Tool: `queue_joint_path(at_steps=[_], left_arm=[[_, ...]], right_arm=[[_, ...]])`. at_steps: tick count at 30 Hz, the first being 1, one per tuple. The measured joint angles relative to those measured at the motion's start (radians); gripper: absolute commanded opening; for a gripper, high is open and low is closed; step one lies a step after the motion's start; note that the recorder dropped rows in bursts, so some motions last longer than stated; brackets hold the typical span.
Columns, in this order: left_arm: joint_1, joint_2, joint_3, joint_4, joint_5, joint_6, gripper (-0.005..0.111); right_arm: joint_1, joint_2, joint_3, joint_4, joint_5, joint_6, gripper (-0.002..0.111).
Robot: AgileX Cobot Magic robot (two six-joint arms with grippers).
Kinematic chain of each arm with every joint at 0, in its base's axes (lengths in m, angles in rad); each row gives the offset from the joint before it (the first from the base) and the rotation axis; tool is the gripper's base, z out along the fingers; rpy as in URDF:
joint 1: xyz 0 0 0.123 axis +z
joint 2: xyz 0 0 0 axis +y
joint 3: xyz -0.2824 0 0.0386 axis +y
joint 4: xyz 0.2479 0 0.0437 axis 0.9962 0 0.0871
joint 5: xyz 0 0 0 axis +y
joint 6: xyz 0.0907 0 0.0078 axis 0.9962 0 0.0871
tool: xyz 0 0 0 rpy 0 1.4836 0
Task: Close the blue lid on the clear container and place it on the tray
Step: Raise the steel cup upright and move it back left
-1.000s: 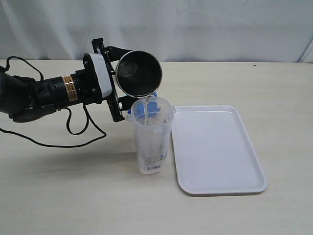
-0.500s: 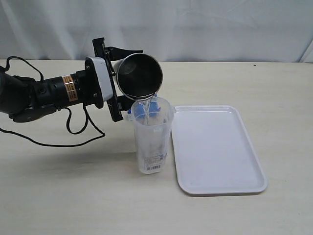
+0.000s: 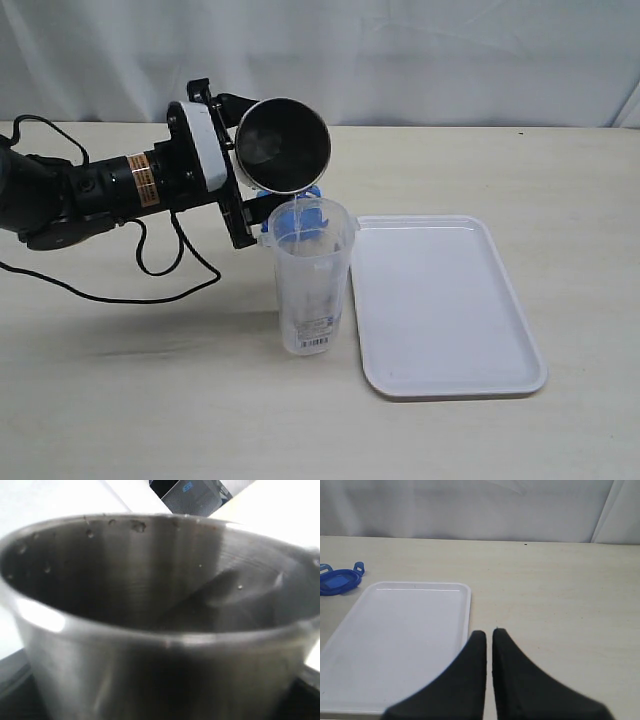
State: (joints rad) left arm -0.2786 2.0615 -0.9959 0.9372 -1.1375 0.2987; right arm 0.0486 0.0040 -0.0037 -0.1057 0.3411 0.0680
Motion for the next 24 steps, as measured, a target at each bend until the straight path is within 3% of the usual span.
queue_joint_path(at_steps=[8, 14, 18, 24], left_arm=[[0.000, 0.000, 0.000, -0.067, 0.044, -0.245, 0.000], [0.004, 0.000, -0.003, -0.419, 0.133, -0.328, 0.000], [0.051, 0.000, -0.049, -0.555, 0.187, -0.394, 0.000], [0.134, 0.050, -0.186, -0.593, 0.262, -0.536, 0.000]], right_arm=[[0.000, 0.000, 0.000, 0.000, 0.000, 0.000, 0.005], [0.000, 0.000, 0.000, 0.000, 0.000, 0.000, 0.005], [0.000, 0.000, 0.000, 0.000, 0.000, 0.000, 0.005], [0.000, 0.000, 0.000, 0.000, 0.000, 0.000, 0.005]])
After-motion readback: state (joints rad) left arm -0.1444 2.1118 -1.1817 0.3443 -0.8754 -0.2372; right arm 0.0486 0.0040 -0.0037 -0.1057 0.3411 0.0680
